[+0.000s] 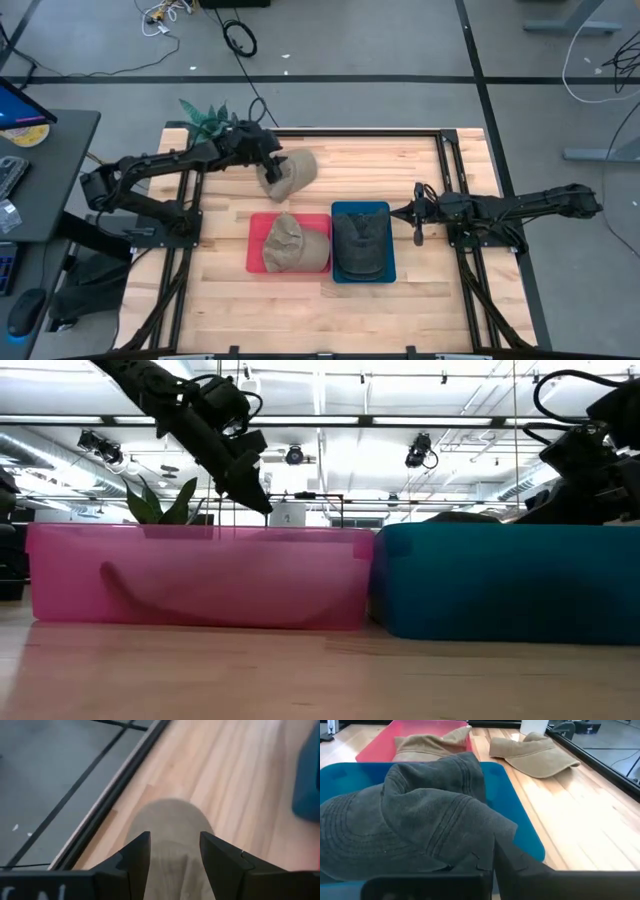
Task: Pick & Place hat
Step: Put the brown cap into the red bin
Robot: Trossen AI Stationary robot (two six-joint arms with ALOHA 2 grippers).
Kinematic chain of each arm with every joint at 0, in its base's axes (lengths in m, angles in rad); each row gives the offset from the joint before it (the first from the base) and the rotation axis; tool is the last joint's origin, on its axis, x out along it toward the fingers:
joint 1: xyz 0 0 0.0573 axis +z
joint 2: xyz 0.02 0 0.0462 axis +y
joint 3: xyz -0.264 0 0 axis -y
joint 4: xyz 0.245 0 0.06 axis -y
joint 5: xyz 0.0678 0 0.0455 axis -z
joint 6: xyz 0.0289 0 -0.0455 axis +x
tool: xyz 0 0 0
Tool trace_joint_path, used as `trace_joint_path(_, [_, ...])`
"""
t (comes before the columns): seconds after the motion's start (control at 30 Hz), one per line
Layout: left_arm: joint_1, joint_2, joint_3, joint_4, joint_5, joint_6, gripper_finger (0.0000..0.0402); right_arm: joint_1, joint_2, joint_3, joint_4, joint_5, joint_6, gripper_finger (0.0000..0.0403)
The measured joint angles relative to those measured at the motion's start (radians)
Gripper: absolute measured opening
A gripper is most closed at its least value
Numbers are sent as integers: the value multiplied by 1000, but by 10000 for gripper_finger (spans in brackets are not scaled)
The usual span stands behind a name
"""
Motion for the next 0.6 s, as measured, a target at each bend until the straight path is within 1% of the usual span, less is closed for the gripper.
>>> trace_joint_path(0.1, [-22, 0, 6, -27, 1, 11, 174, 0, 0, 0, 0, 0, 11, 12])
trace_joint_path(0.2, [-35, 0, 26, -27, -3, -80, 174, 0, 0, 0, 0, 0, 32, 12])
trace_joint_path(0.3, [-44, 1, 59, -61, -10, -196, 174, 0, 0, 0, 0, 0, 34, 13])
trace_joint_path(0.37, [-53, 2, 71, -86, -10, -238, 174, 0, 0, 0, 0, 0, 34, 13])
trace_joint_path(0.6, [-95, 2, 72, -132, -8, -249, 174, 0, 0, 0, 0, 0, 34, 13])
